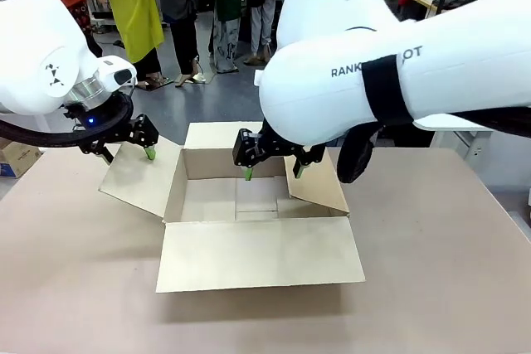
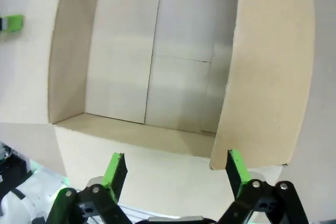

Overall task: Pack the gift set into the box.
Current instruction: Place both hands on the side flaps of the Package Box and spread them outward.

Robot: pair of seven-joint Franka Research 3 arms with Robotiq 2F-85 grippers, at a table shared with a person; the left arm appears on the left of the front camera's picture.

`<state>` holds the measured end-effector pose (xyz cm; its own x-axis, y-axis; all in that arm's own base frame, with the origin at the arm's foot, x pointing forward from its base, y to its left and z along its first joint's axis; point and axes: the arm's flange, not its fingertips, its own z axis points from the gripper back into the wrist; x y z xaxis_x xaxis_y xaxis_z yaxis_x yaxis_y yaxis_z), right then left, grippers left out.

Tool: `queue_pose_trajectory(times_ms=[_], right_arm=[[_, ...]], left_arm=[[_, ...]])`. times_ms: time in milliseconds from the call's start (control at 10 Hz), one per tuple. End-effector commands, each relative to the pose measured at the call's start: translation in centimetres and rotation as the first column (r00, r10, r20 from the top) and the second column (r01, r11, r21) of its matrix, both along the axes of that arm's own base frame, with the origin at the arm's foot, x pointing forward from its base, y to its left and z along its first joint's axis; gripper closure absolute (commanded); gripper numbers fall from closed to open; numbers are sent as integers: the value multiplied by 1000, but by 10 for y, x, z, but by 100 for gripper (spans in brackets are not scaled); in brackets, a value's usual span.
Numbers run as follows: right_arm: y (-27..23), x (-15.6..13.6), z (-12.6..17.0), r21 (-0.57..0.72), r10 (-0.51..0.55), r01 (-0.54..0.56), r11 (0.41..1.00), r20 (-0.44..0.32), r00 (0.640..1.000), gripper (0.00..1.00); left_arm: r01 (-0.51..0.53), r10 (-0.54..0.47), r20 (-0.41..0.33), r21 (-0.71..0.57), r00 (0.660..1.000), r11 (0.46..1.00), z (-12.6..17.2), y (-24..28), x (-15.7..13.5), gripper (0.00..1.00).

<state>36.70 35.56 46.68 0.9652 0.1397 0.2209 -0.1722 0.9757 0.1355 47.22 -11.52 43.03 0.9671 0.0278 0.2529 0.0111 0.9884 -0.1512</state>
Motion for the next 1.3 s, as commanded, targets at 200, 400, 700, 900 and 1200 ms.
queue_pose_trajectory(times_ms=[200,400,700,900,1200], right_arm=[[7,8,2,-158,-95,93,983,-5,995,0],[17,47,8,-281,-132,121,952,-17,991,0],[20,81,2,-278,-124,101,955,-67,990,0],[14,80,-2,-254,-154,132,958,-71,985,0],[10,77,-2,-226,-180,165,960,-48,983,0]], left_arm=[[-12,12,2,15,1000,1000,3,0,-1,0],[-12,12,2,15,1000,1000,3,0,-1,0],[-12,12,2,15,1000,1000,3,0,-1,0],[-12,12,2,15,1000,1000,3,0,-1,0],[-12,12,2,15,1000,1000,3,0,-1,0]])
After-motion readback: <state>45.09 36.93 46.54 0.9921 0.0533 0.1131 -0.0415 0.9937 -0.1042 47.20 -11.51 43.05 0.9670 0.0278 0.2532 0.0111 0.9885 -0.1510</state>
